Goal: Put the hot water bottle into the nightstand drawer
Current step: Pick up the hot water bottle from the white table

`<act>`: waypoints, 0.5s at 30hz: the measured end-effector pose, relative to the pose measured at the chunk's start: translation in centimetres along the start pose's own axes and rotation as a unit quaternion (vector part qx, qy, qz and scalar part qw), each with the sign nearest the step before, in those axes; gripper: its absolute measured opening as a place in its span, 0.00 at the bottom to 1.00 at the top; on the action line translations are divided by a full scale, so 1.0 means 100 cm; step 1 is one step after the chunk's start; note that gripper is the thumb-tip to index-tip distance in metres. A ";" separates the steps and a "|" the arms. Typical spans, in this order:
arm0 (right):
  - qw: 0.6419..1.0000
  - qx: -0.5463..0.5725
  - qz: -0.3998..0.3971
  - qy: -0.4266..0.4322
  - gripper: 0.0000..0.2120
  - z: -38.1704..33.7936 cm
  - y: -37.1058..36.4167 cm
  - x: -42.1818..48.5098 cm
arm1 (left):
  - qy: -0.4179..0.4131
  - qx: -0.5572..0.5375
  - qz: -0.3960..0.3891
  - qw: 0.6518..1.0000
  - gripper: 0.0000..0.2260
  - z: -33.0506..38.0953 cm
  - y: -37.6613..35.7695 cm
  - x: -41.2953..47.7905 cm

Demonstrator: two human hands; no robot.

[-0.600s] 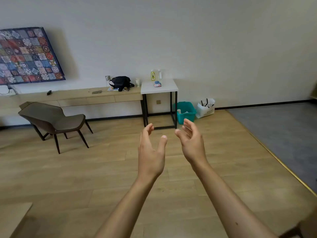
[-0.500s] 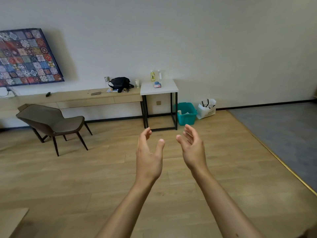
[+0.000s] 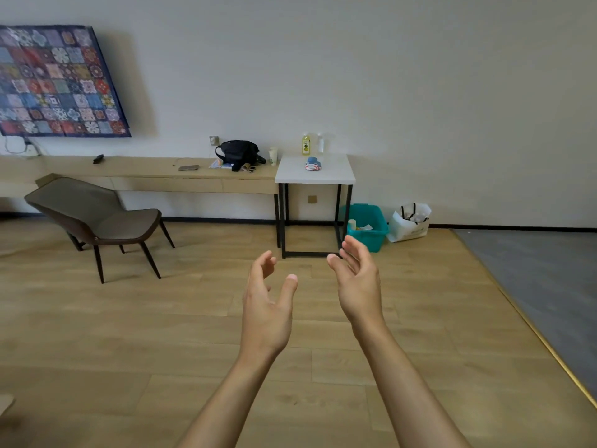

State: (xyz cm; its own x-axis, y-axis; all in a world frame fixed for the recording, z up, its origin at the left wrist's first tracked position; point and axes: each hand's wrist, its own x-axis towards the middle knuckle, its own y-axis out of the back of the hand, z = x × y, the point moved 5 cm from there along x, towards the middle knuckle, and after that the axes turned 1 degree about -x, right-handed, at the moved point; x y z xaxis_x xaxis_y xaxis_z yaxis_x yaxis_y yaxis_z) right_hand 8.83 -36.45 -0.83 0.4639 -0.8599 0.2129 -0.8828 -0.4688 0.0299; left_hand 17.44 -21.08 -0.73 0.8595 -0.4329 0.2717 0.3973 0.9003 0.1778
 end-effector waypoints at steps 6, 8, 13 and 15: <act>1.000 -0.013 -0.011 -0.008 0.27 0.034 -0.049 0.085 | 0.015 -0.035 0.006 0.999 0.22 -0.037 -0.027 0.098; 1.000 -0.018 -0.009 -0.009 0.26 0.047 -0.069 0.122 | 0.017 -0.045 0.000 0.999 0.22 -0.054 -0.039 0.141; 0.999 -0.031 -0.003 -0.013 0.26 0.065 -0.116 0.218 | 0.016 -0.068 -0.008 0.998 0.20 -0.082 -0.059 0.252; 1.000 -0.026 0.003 -0.016 0.25 0.071 -0.132 0.252 | 0.014 -0.068 -0.016 0.997 0.20 -0.089 -0.067 0.291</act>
State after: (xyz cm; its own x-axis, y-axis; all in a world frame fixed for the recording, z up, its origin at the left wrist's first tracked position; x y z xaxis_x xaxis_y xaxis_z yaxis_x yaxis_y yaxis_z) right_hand 32.69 -53.43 -2.83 0.4596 -0.8692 0.1824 -0.8880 -0.4528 0.0800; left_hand 42.66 -39.33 -2.40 0.8541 -0.4613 0.2403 0.4625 0.8849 0.0551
